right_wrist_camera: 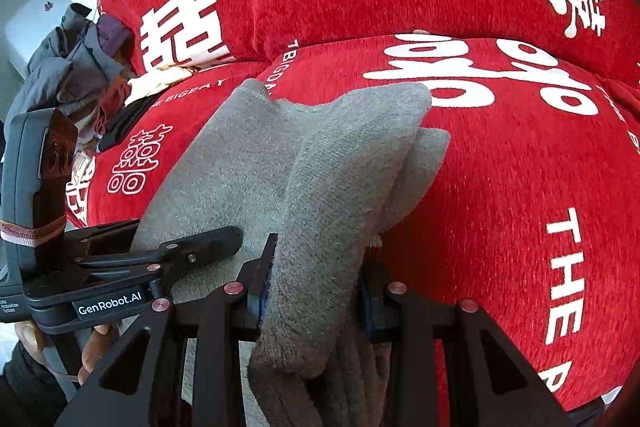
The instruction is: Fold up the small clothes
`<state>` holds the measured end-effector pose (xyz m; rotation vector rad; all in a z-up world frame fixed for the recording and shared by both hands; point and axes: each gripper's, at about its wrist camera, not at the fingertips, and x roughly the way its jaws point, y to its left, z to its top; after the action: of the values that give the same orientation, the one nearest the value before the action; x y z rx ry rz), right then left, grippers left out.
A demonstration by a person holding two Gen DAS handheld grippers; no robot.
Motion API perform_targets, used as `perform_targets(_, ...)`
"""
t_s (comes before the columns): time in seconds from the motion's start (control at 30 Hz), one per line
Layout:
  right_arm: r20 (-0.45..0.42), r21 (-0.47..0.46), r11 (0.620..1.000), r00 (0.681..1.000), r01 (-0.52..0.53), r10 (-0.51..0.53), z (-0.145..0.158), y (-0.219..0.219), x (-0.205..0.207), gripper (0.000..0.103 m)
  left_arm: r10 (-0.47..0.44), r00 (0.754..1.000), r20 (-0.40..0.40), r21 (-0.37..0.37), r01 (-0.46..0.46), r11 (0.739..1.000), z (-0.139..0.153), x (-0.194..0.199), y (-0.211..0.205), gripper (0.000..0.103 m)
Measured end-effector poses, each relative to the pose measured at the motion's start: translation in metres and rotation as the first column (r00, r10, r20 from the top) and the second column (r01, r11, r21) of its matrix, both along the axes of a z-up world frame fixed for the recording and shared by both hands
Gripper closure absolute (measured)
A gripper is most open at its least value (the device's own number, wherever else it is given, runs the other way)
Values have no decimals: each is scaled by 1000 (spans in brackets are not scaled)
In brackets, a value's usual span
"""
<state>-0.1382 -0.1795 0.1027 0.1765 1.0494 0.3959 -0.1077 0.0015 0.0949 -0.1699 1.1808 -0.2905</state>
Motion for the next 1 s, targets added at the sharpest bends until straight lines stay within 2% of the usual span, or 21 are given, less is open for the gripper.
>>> perform_targets(0.17,9,-8,1000,1000,-2,2,-5,2,-1,68,10,1000,-3,-22,-10,1000,-10,-2,6,57)
perform_targets(0.37,-17,-4,1000,1000,3,-3,-17,-4,-1,67,12,1000,7,-29,-12,999,-20,-9,13,46)
perform_targets(0.53,-55,24,999,998,29,-28,-31,-16,0,62,3,998,65,68,-8,998,-22,-17,13,18)
perform_targets(0.67,-84,43,997,995,61,-58,-36,-25,0,46,9,999,50,44,-12,999,-25,-20,22,17)
perform_targets(0.8,-57,34,995,994,96,-94,-24,-36,-4,44,30,998,48,46,-33,998,-12,-26,35,18)
perform_targets(0.9,22,-9,994,994,107,-107,-4,-39,-7,44,50,994,98,82,-58,995,6,-28,43,18)
perform_targets(1.0,94,-32,997,994,64,-60,16,-27,-5,44,76,989,129,80,-87,993,18,-19,49,18)
